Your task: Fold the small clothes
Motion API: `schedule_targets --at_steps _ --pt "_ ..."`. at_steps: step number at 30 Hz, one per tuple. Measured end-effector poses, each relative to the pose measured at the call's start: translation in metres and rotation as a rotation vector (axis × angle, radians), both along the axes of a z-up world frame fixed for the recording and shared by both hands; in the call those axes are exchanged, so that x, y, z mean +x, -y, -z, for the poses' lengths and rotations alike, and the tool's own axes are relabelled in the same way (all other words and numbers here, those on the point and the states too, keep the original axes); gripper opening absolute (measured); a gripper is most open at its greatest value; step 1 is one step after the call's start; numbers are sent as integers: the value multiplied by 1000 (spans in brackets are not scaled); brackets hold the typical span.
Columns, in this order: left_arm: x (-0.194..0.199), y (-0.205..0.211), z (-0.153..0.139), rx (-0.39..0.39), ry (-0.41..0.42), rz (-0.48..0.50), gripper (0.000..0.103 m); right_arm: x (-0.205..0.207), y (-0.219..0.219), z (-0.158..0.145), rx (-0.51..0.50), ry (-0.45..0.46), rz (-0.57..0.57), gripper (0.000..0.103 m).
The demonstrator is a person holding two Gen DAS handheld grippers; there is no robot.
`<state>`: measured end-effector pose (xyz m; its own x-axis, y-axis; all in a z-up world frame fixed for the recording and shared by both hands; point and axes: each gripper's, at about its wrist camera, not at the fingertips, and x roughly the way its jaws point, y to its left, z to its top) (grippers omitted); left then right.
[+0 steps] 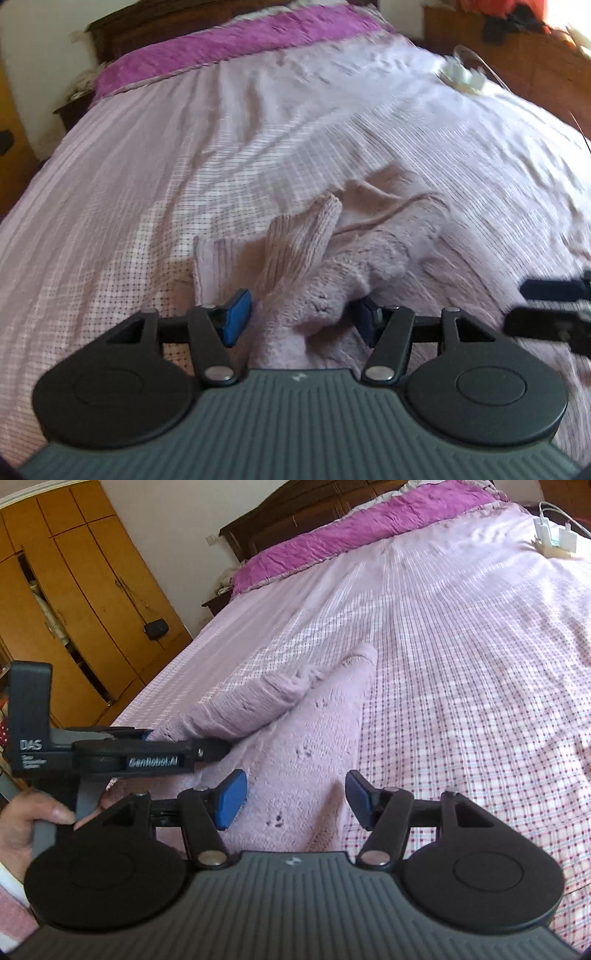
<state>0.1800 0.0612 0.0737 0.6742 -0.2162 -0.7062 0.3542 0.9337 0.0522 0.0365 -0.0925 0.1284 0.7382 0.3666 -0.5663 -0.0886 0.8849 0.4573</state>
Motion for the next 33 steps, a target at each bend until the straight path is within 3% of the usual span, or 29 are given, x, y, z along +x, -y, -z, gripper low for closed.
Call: schedule_targets --at_steps 1,2,6,9,14,16,21,25,26,28,31,33 --pt "1 -7 0 -28 7 -24 49 2 0 2 1 0 -2 67" --pt "3 -15 0 -67 10 -57 29 2 0 3 1 2 -6 67" --pt "7 -54 3 -243 -5 -197 27 4 -3 3 -2 10 -33 67" --pt "12 -68 13 -306 -53 -237 27 11 -9 8 -14 11 -37 67" --pt "17 -89 21 -488 -116 -319 29 12 -11 11 -17 12 -39 68" --pt "18 -82 17 -450 -90 -298 29 12 -10 11 -14 11 -39 68" --pt "18 -41 5 -213 17 -170 31 12 -11 13 -15 10 -34 68" --pt "21 -25 7 -136 56 -100 34 13 -10 14 -13 9 -36 68" --pt "21 -25 7 -133 70 -101 34 13 -10 14 -12 9 -37 68" --pt "17 -32 7 -171 101 -146 15 13 -9 14 -10 8 -37 68" --pt "13 -57 4 -292 104 -287 14 11 -10 13 -10 14 -46 68" --pt "17 -65 11 -271 83 -348 13 12 -12 13 -13 18 -53 68"
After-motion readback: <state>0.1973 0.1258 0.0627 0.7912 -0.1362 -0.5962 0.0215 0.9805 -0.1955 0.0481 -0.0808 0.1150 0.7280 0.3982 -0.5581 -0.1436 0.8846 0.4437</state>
